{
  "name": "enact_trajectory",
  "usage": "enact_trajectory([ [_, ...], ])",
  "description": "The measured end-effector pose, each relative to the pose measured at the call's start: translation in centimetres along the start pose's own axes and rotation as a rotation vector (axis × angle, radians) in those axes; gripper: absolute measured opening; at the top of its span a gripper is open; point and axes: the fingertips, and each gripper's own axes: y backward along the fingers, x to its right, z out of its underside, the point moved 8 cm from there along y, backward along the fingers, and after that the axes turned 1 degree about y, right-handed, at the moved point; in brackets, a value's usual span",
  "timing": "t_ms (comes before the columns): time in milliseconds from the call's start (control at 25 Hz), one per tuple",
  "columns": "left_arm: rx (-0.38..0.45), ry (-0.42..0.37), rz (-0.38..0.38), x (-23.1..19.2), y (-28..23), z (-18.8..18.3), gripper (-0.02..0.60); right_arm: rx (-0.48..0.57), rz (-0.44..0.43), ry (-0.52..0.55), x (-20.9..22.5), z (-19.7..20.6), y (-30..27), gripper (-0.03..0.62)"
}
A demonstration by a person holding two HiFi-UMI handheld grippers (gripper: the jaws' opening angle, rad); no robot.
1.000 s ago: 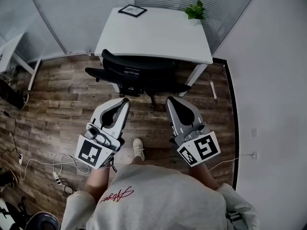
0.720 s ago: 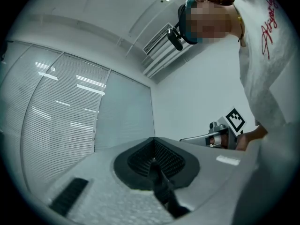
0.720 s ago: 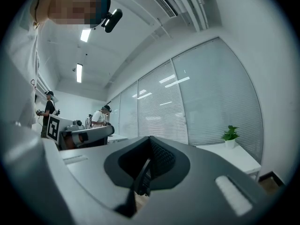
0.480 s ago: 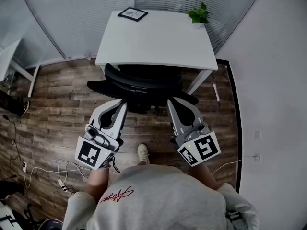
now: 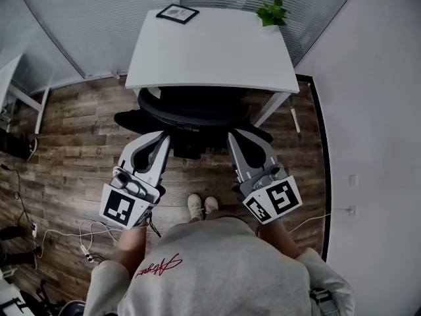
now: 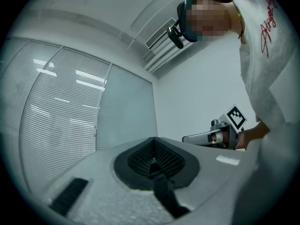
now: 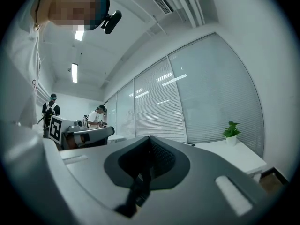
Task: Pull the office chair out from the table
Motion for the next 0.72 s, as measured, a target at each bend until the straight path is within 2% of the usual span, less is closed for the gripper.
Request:
enact_trajectory([
  [120, -0.002, -0.011, -0.02, -0.3, -0.3, 0.3, -0.008, -0.025, -0.038, 0.014, 0.2, 0.5, -0.4, -0.002],
  [280, -0.061, -0.037, -0.053, -1.0, -0.3, 1.2, -0.007, -0.067, -0.095, 0.043, 0.5, 1.4, -0.7, -0.002],
  [360, -0.081, -0.041, -0.066, -1.6, -0.2, 1.7, 0.044, -0.092, -0.112, 0.047, 1.0, 2.3, -0.9, -0.002],
  [480, -0.126, -0.072, -0.043, -2.4, -0.3, 2.7, 0.142, -0.142, -0.146, 0.075, 1.7, 3.6, -1.2, 0.005],
  [600, -0.183, -0.12, 0.012, -2.8, -0.1, 3.7, 0.215, -0.244, -0.24, 0.181, 1.7, 4.8, -1.8, 0.124],
  [640, -0.217, -0.167, 0.043, -3.0, 0.0, 4.0, 0.23, -0.283, -0.272, 0.236, 1.6, 5.1, -2.0, 0.165],
  [720, -0.337, -0.33, 0.126, -3.3, 0.2, 4.8, 0.262, -0.365, -0.324, 0.349, 1.4, 5.8, -2.3, 0.224],
])
